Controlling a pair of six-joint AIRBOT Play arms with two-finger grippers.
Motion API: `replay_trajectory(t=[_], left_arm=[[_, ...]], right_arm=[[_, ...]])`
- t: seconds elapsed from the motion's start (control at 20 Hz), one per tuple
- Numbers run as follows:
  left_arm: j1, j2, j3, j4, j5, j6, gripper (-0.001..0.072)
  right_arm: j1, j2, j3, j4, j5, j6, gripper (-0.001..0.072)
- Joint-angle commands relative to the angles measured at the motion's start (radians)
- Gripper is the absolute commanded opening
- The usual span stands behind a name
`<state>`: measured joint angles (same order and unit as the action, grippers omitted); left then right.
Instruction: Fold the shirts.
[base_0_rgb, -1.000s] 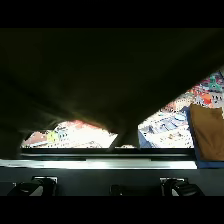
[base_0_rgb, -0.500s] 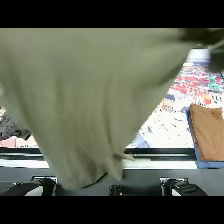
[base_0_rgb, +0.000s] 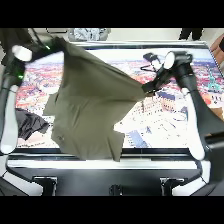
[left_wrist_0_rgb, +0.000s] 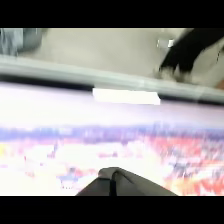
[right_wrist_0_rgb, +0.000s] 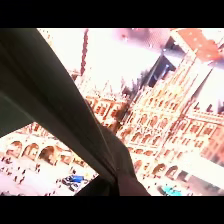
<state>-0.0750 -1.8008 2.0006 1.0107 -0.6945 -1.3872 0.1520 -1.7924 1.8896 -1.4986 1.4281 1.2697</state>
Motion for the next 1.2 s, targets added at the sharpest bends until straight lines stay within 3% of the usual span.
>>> replay_trajectory(t=[0.0, 0.1, 0.15, 0.2, 0.25, 0.35, 0.5, 0.6, 0.75, 0.95, 1.15], left_arm=[[-0.022, -0.125, -0.001, -0.008, -0.142, -0.001, 0.0022], [-0.028, -0.154, -0.001, -0.009, -0.200, -0.010, 0.0041], [-0.029, -0.156, -0.001, -0.009, -0.223, -0.021, 0.0208], [-0.026, -0.151, 0.000, -0.008, -0.249, -0.037, 0.0519], [-0.014, -0.138, 0.010, -0.008, -0.319, -0.046, 0.0720], [0.032, -0.105, 0.036, 0.020, -0.562, -0.053, 0.0720], [0.107, -0.033, -0.010, 0.234, -0.964, -0.142, 0.0720], [0.142, 0.076, -0.168, 0.248, -1.053, -0.143, 0.0720], [0.127, 0.338, -0.598, 0.227, -0.894, -0.143, 0.0720], [0.082, 0.648, -1.221, 0.035, -0.687, -0.128, 0.0720], [0.020, 0.799, -1.486, -0.076, -0.574, -0.121, 0.0720]], right_arm=[[0.000, -0.132, -0.002, 0.005, -0.014, 0.029, 0.0041], [0.000, -0.141, -0.002, 0.005, -0.019, 0.028, 0.0041], [0.000, -0.138, -0.001, 0.001, -0.034, 0.025, 0.0041], [0.000, -0.135, 0.003, -0.003, -0.046, 0.007, 0.0041], [0.000, -0.128, 0.006, -0.013, -0.045, -0.024, 0.0042], [-0.009, -0.099, 0.006, -0.075, -0.014, -0.063, 0.0042], [-0.075, -0.061, 0.006, -0.100, 0.098, -0.107, 0.0042], [-0.142, -0.053, 0.005, -0.094, 0.232, -0.117, 0.0043], [-0.209, -0.053, 0.005, -0.092, 0.345, -0.186, 0.0043], [-0.229, -0.053, 0.004, -0.075, 0.347, -0.185, 0.0043], [-0.229, -0.053, 0.001, -0.050, 0.347, -0.186, 0.0043]])
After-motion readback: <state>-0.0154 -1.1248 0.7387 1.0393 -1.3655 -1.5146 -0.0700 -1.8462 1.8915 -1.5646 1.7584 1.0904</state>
